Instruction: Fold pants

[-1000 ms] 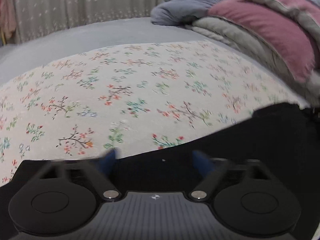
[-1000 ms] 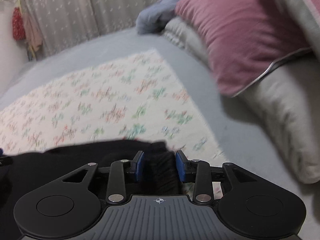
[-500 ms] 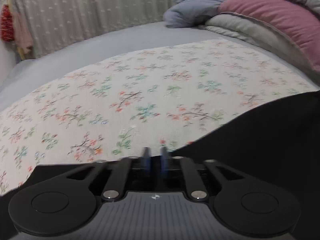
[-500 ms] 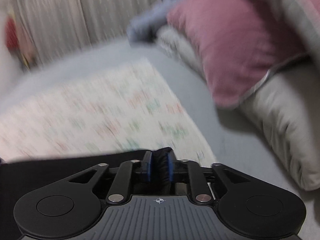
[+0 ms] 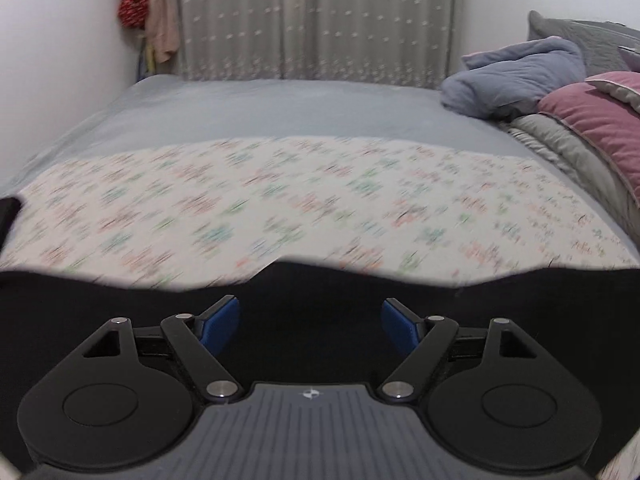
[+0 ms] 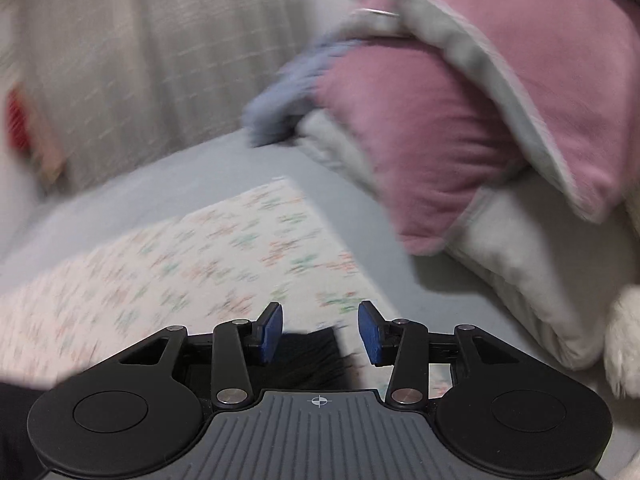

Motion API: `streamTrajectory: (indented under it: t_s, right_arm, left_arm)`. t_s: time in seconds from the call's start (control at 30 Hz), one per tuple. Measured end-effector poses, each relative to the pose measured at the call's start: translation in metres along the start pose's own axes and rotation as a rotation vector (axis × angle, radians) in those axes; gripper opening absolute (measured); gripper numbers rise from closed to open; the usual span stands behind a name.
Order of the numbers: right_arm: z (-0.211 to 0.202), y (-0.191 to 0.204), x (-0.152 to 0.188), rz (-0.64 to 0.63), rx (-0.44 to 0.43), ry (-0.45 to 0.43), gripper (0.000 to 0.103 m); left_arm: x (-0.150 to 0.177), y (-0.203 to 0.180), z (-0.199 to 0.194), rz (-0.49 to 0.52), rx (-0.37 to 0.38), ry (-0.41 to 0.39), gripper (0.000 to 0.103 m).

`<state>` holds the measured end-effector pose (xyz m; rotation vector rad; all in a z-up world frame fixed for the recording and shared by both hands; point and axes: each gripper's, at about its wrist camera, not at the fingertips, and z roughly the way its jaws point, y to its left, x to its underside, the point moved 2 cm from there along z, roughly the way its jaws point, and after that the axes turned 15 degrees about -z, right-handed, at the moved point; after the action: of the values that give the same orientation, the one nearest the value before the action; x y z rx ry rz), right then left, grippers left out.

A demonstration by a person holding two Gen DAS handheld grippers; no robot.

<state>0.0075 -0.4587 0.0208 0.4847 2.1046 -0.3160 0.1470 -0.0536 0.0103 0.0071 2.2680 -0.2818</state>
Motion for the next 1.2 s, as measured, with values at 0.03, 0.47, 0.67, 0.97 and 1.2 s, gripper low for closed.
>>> streamTrajectory:
  t_s: [0.03, 0.47, 0.67, 0.97, 1.2]
  right_arm:
    - [-0.002, 0.015, 0.002, -0.074, -0.04, 0.008, 0.041]
    - [0.0, 0.177, 0.05, -0.522, -0.369, 0.146, 0.041]
    - [0.009, 0.157, 0.066, -0.499, -0.312, 0.238, 0.044]
    - [0.003, -0.02, 0.063, -0.056, -0.119, 0.152, 0.0]
    - [-0.025, -0.065, 0.081, 0.194, -0.103, 0.164, 0.055]
  left_arm:
    - [0.006, 0.01, -0.006, -0.001, -0.02, -0.002, 0.093]
    - [0.048, 0.125, -0.015, -0.211, -0.335, 0.014, 0.096]
    - [0.055, 0.139, -0.026, -0.208, -0.324, 0.021, 0.096]
    - [0.052, 0.144, -0.035, -0.275, -0.336, 0.037, 0.096]
    - [0.049, 0.137, -0.041, -0.27, -0.317, -0.016, 0.096]
